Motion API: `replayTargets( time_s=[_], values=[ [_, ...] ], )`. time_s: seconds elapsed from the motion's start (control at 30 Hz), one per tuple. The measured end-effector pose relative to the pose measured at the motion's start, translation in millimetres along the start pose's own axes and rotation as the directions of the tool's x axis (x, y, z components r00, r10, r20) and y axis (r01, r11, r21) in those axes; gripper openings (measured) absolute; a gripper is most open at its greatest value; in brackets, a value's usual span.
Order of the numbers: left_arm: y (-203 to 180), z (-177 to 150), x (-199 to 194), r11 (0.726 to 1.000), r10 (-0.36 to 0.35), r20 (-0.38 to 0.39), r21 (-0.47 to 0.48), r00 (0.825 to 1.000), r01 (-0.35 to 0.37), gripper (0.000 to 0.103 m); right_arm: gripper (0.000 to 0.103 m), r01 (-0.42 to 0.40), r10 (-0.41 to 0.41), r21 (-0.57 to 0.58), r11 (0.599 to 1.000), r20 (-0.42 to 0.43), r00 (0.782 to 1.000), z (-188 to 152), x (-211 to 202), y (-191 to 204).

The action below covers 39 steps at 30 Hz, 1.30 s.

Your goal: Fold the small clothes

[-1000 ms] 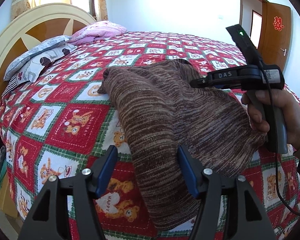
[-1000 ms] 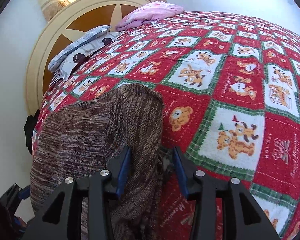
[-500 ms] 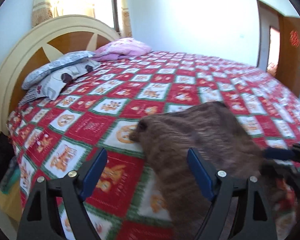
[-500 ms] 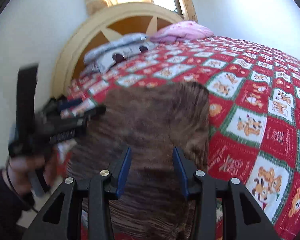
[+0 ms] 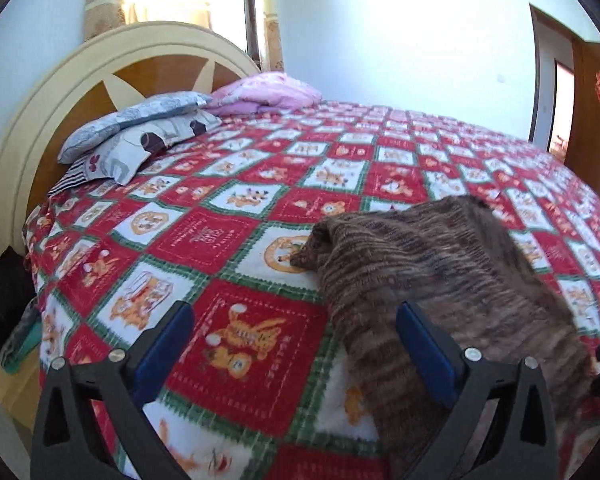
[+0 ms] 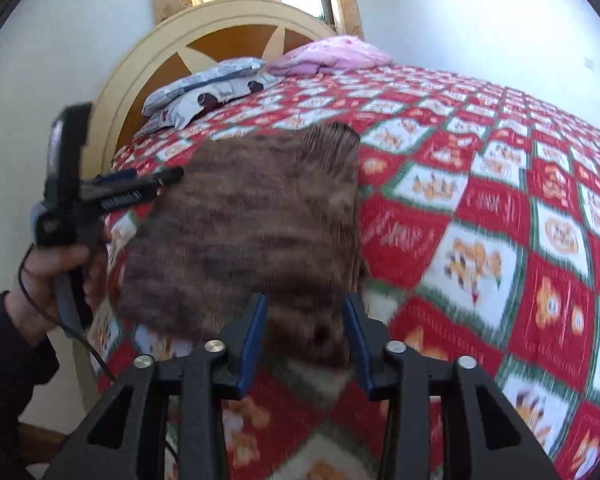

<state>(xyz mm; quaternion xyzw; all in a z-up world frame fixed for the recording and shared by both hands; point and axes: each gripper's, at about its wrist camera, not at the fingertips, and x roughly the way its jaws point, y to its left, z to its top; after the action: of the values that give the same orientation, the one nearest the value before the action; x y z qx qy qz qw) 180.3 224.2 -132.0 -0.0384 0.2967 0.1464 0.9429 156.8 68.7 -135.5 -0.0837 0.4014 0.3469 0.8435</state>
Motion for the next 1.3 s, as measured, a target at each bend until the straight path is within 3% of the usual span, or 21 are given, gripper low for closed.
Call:
replayTargets(
  time_s=[0.07, 0.1, 0.17, 0.3, 0.43, 0.63, 0.7, 0.83, 0.97, 1.3],
  values=[
    [-5, -5, -9, 1.0, -0.01, 0.002, 0.024, 1.0, 0.01, 0.103, 0.008, 0.005, -0.005, -0.003, 1.0, -0.024, 1.0, -5, 6, 0],
    [-7, -7, -8, 0.999, -0.008, -0.011, 0.033, 1.0, 0.009, 0.103, 0.006, 0.012, -0.012, 0.004, 1.0, -0.034, 0.999, -7, 9, -2],
    [-7, -13, -11, 1.0, -0.002, -0.03, 0.023, 1.0, 0.003, 0.103, 0.005, 0.018, -0.016, 0.032, 0.999, -0.059, 0.998, -13, 9, -8],
    [1, -19, -23, 0.998, -0.062, -0.081, -0.039, 0.995, 0.059, 0.103, 0.006, 0.031, -0.024, 0.106, 0.994, -0.065, 0.998, -29, -4, -23],
    [-2, -31, -44, 0.998, -0.067, -0.087, 0.002, 0.994, 0.068, 0.103, 0.007, 0.048, -0.04, 0.112, 0.993, -0.069, 0.997, -35, -7, -20],
    [-4, -28, -83, 0.996, -0.083, -0.056, 0.015, 0.995, 0.084, 0.103, 0.028, 0.075, -0.079, 0.108, 0.991, 0.04, 0.996, -29, -48, 5],
    [-4, -22, -100, 0.997, -0.078, -0.017, 0.01, 0.997, 0.078, 0.103, 0.044, 0.07, -0.078, 0.079, 0.994, 0.099, 0.992, -28, -69, 20],
    [-7, -13, -122, 0.994, -0.106, 0.032, -0.012, 0.994, 0.107, 0.103, 0.045, 0.13, -0.122, -0.022, 0.991, 0.227, 0.966, -27, -111, 52],
    [-16, -9, -137, 0.994, -0.112, 0.068, 0.014, 0.991, 0.111, 0.103, 0.045, 0.163, -0.143, -0.038, 0.986, 0.306, 0.941, -31, -138, 62],
    [-29, -13, -147, 0.993, -0.115, 0.075, 0.047, 0.991, 0.112, 0.103, 0.046, 0.172, -0.161, 0.0, 0.985, 0.356, 0.921, -30, -156, 55]
  ],
)
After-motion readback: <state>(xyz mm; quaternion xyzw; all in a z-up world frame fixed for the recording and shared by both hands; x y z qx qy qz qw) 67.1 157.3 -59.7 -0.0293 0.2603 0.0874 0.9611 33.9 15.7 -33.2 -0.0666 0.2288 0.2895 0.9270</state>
